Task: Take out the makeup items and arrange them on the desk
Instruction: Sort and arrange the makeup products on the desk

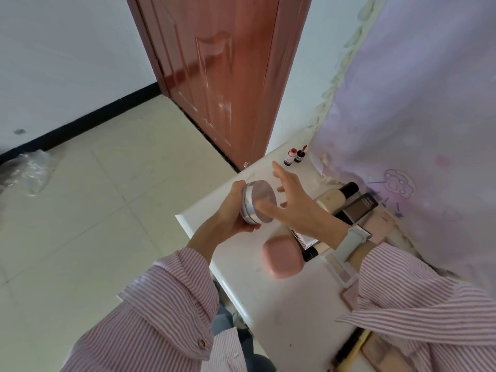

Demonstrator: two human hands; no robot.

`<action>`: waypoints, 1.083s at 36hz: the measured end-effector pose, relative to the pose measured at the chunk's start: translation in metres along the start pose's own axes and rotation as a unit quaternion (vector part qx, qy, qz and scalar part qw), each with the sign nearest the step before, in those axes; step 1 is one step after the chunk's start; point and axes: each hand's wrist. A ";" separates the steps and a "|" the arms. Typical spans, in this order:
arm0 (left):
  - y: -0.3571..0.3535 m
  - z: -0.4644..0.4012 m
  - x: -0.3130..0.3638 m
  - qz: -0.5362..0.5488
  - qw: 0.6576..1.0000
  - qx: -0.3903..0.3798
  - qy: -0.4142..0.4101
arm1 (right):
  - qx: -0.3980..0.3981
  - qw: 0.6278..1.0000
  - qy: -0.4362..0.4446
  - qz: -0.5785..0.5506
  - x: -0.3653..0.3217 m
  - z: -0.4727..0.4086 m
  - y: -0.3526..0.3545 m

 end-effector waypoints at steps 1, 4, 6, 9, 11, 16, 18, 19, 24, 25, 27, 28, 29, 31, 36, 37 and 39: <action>-0.002 -0.002 -0.001 -0.021 1.000 0.011 -0.013 | 0.019 0.999 -0.032 -0.012 0.001 -0.004 -0.001; -0.009 -0.004 -0.003 -0.046 0.998 0.021 -0.045 | 0.036 0.997 -0.061 0.028 0.006 -0.011 -0.003; -0.011 -0.005 -0.004 -0.043 0.998 0.014 -0.053 | 0.029 0.998 -0.046 0.035 0.006 -0.011 -0.001; -0.010 -0.009 -0.004 -0.035 0.998 -0.002 -0.048 | -0.005 0.998 0.012 0.058 0.004 -0.005 0.004; -0.010 -0.011 -0.003 -0.028 0.999 -0.012 -0.042 | -0.024 0.993 0.067 0.091 0.006 -0.002 0.007; -0.013 -0.020 0.000 -0.009 0.999 -0.026 -0.044 | -0.021 0.997 0.061 0.031 0.014 -0.001 0.011; -0.015 -0.024 0.001 -0.014 0.999 -0.026 -0.044 | 0.012 1.000 0.018 0.019 0.014 -0.005 0.014; -0.016 -0.026 0.001 -0.018 0.999 -0.024 -0.041 | 0.024 0.999 -0.005 0.035 0.016 -0.007 0.016; -0.022 -0.034 0.000 -0.026 0.998 -0.038 -0.043 | 0.016 0.998 -0.025 0.056 0.021 -0.010 0.027; -0.024 -0.035 0.001 -0.023 0.998 -0.041 -0.042 | 0.007 0.998 -0.012 0.063 0.020 -0.009 0.028; -0.027 -0.037 0.002 -0.014 0.998 -0.043 -0.038 | -0.005 0.994 0.032 0.104 0.021 -0.007 0.032; -0.027 -0.038 0.003 -0.007 0.999 -0.042 -0.033 | -0.009 0.991 0.055 0.121 0.023 -0.007 0.035; -0.027 -0.039 0.004 0.001 0.999 -0.039 -0.029 | -0.011 0.989 0.068 0.134 0.026 -0.006 0.039; -0.027 -0.042 0.004 0.013 0.999 -0.036 -0.022 | -0.010 0.988 0.082 0.129 0.029 -0.005 0.048; -0.029 -0.048 0.009 0.085 0.996 -0.021 -0.004 | 0.076 0.973 0.007 -0.217 0.022 -0.004 0.070; -0.031 -0.049 0.010 0.098 0.995 -0.013 0.002 | 0.093 0.937 -0.033 -0.334 0.022 -0.005 0.075; -0.035 -0.053 0.010 0.090 0.996 0.013 0.012 | 0.116 0.840 -0.103 -0.519 0.027 -0.010 0.084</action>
Point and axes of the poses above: each hand's wrist, its own z-axis away from the middle knuckle, its own y-axis out of the back of the hand, x = y × z, and after that the axes turned 12 degrees about -z, right-handed
